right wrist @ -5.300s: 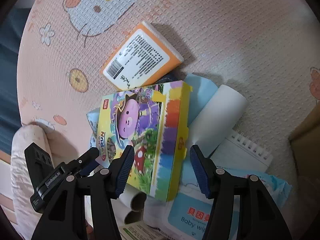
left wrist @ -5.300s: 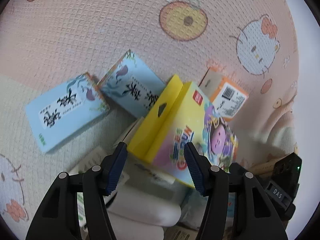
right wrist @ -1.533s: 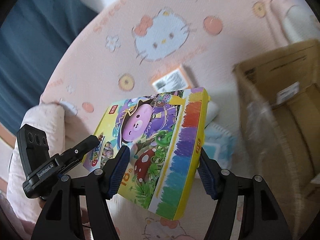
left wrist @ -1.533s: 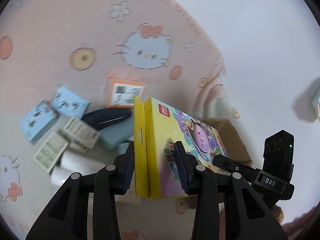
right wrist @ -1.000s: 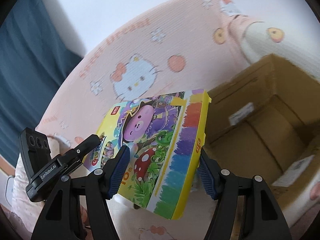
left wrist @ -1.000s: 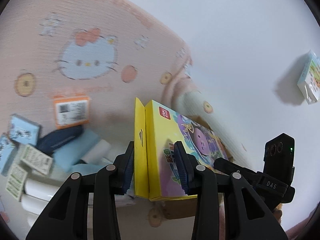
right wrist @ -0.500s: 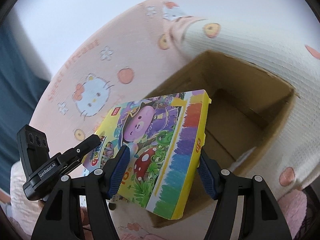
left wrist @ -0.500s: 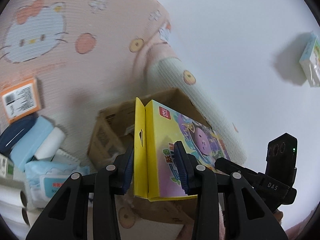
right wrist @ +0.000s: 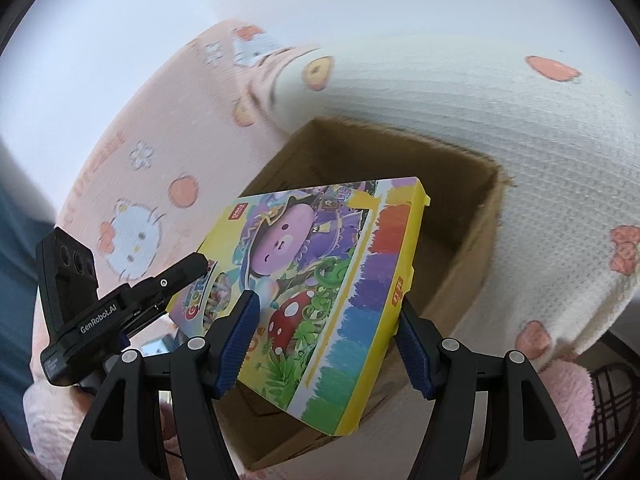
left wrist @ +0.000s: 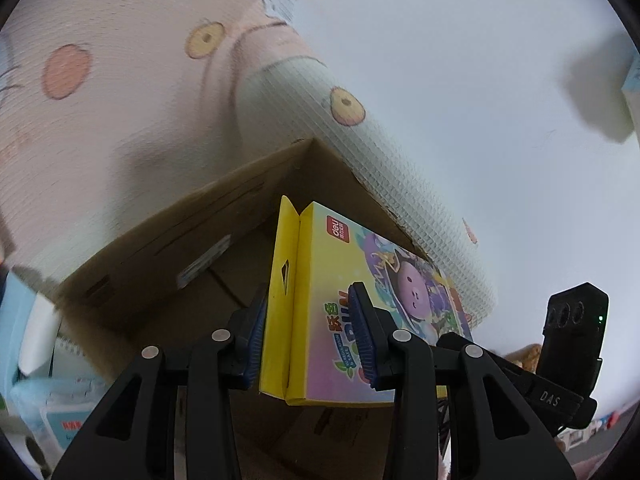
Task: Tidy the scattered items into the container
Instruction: 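Carry the held crayon box over the open cardboard box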
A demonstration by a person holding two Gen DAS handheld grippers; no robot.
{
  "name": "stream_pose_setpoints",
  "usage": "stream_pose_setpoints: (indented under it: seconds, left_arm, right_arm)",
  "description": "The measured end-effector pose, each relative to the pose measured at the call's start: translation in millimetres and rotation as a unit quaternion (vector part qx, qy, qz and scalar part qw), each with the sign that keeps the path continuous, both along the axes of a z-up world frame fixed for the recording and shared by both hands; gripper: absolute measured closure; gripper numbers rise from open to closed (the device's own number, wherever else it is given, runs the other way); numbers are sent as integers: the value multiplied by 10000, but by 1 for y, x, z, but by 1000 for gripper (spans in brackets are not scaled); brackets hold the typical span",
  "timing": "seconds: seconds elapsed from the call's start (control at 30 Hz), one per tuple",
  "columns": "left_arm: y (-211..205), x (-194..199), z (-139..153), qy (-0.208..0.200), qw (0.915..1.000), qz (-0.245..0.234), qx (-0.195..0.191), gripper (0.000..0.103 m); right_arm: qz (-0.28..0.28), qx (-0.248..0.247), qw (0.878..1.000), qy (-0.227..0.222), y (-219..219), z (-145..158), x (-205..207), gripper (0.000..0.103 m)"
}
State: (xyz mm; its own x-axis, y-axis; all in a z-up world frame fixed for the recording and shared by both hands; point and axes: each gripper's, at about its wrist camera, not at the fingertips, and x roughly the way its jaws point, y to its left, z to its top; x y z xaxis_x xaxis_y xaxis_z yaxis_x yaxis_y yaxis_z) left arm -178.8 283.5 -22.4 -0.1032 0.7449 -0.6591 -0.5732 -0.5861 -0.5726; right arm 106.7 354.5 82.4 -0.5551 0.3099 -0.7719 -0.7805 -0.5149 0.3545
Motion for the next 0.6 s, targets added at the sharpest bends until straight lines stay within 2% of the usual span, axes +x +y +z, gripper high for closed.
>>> stream_pose_setpoints:
  seconds: [0.27, 0.6]
  left_arm:
    - [41, -31, -7, -264, 9989, -281, -285, 61]
    - [66, -55, -15, -317, 9980, -206, -506, 61]
  right_arm:
    - [-337, -17, 9994, -64, 28, 1, -8, 38]
    - [-362, -123, 9993, -23, 54, 0, -21, 38]
